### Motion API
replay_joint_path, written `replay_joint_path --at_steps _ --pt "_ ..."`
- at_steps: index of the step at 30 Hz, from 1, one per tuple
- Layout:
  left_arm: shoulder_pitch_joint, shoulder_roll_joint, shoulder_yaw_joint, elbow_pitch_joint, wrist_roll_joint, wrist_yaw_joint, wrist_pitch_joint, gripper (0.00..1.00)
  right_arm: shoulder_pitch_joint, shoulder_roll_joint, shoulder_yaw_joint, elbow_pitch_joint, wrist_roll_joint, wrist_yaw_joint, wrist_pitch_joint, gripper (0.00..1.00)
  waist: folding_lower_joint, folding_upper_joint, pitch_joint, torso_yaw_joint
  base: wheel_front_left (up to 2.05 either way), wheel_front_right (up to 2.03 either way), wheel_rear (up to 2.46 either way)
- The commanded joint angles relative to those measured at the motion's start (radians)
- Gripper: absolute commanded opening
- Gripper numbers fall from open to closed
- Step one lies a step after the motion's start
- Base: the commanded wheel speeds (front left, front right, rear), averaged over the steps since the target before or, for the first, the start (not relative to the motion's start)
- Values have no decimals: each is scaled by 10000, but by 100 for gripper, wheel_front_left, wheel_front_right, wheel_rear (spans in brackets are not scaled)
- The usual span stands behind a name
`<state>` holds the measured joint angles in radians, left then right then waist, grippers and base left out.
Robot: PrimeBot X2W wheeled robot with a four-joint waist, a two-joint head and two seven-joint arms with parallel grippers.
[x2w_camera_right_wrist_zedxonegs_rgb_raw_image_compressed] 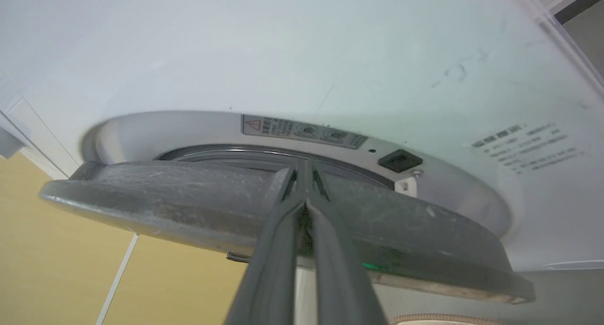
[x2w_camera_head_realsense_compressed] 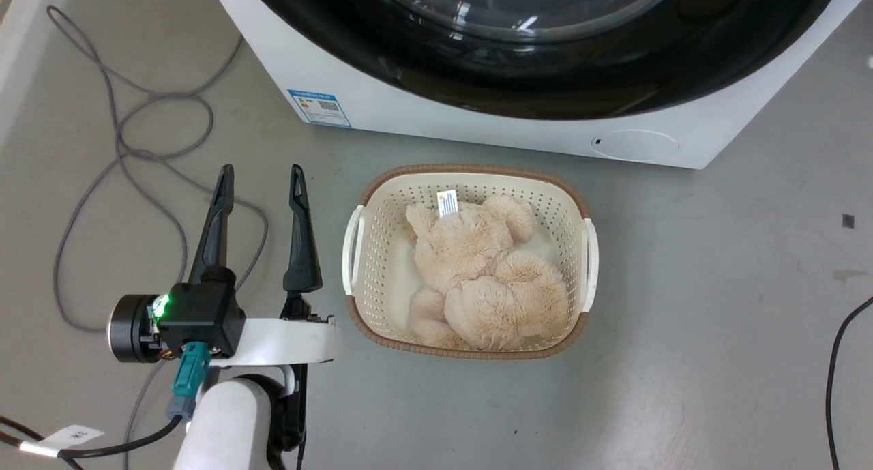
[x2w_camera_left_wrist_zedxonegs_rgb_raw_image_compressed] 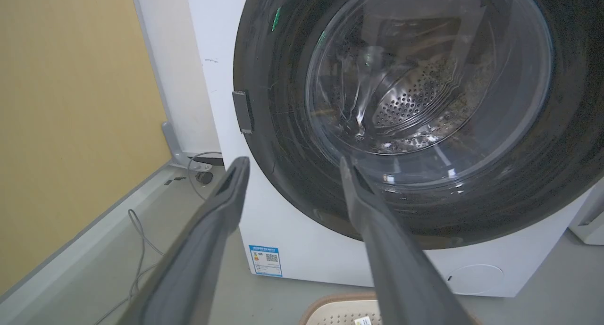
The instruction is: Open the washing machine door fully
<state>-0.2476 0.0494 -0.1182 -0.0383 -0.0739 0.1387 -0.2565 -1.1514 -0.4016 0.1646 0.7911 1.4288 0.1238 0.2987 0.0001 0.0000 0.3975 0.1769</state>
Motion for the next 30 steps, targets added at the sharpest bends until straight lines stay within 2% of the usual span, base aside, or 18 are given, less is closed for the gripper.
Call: replay_joint_path --at_steps 1,8,14,22,30 --pt "-64 8 5 19 -56 37 -53 100 389 395 338 -262 171 69 485 0 -1 0 -85 -40 0 0 0" --pt "52 8 10 123 -71 -2 -53 100 1200 468 555 -1037 899 69 1794 0 -1 0 -419 -128 0 0 0" --pt "197 8 31 201 -52 -22 -53 100 1891 485 595 -1383 920 69 1578 0 -1 0 -816 -162 0 0 0" --pt "548 8 137 262 -33 -32 -53 100 3015 608 798 -2025 1185 69 1907 0 -1 0 -1344 -226 0 0 0" --pt "1039 8 307 385 51 -84 -53 100 4768 621 996 -3454 1558 69 2409 0 -1 0 -1920 -436 0 0 0"
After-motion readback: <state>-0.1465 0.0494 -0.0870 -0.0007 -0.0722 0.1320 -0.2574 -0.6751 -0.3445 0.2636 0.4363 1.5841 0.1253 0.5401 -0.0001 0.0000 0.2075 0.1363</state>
